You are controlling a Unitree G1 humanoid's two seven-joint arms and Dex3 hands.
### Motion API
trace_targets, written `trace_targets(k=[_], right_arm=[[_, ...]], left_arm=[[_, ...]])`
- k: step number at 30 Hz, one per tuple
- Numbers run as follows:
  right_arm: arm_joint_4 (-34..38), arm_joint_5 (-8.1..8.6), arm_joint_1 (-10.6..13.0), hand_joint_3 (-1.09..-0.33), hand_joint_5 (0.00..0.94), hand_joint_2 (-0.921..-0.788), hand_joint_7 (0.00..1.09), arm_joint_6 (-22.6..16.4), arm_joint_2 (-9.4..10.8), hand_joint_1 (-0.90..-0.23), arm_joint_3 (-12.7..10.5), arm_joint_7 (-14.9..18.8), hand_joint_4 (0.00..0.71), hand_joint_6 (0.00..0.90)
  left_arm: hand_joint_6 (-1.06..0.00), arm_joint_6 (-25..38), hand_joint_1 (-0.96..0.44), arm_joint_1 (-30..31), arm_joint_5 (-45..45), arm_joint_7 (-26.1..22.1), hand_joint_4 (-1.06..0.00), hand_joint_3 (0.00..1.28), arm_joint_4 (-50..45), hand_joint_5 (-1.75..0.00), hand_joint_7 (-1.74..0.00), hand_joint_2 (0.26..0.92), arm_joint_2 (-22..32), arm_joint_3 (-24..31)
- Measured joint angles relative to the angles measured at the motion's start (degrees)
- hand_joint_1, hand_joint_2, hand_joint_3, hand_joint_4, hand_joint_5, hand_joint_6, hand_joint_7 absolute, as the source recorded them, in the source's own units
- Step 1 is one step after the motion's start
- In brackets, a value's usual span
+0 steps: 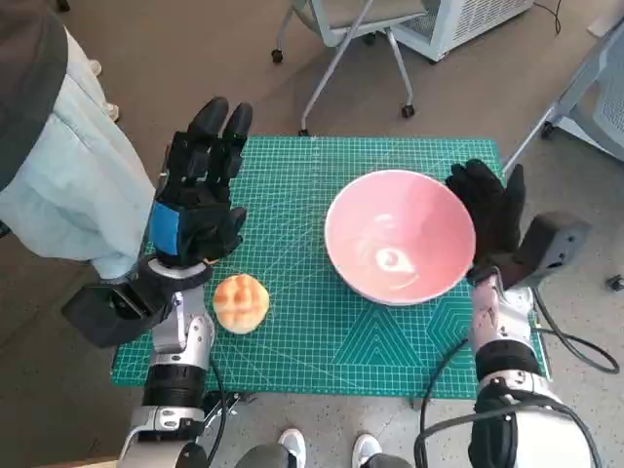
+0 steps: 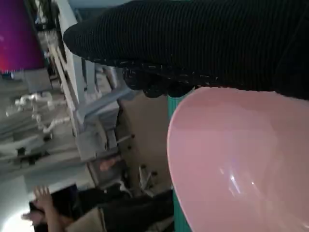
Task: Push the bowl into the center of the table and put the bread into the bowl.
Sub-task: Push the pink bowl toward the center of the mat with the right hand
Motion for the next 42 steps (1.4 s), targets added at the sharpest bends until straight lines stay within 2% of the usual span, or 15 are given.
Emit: trace_targets(k=[14, 28, 34, 37, 42], right_arm=[[0.04, 0.13, -2.12, -0.828, 0.003, -0.921, 0.15, 1.94, 2.56, -0.547, -1.59, 1.27, 0.129, 0.191], [0.25, 1.23, -4.19, -0.806, 0.002, -0.921, 0.15, 3.54, 5.15, -0.569, -2.74, 1.26, 0.104, 0.201], [0.30, 1.15, -4.75, -0.803, 0.003, -0.921, 0.14, 3.54, 5.18, -0.573, -2.68, 1.15, 0.106, 0.195], [0.19, 0.25, -4.83, -0.808, 0.001, -0.921, 0.14, 2.60, 4.76, -0.572, -1.88, 0.77, 0.102, 0.193], [-0.22, -1.87, -4.83, -0.824, 0.004, -0.921, 0.14, -1.06, 3.18, -0.572, -0.10, -0.09, 0.107, 0.192]], left_arm=[[0.00, -0.01, -0.47, 0.25, 0.18, 0.56, -0.07, 0.40, -0.01, -0.11, -0.48, 0.921, -0.33, -0.20], [0.00, -0.01, -0.47, 0.25, -0.11, 0.16, -0.08, 0.42, 1.03, -0.09, -0.48, 0.921, -1.02, -0.19], [0.00, -0.04, -0.47, 0.27, -0.14, -0.21, -0.08, 0.42, 1.79, -0.09, -0.48, 0.921, -1.51, -0.19], [0.00, -0.08, -0.47, 0.29, -0.13, -0.27, -0.08, 0.42, 1.78, -0.09, -0.47, 0.921, -1.75, -0.21], [0.00, -0.08, -0.47, 0.45, 0.01, -0.28, -0.09, 0.41, 1.75, -0.09, -0.47, 0.921, -1.83, -0.35]])
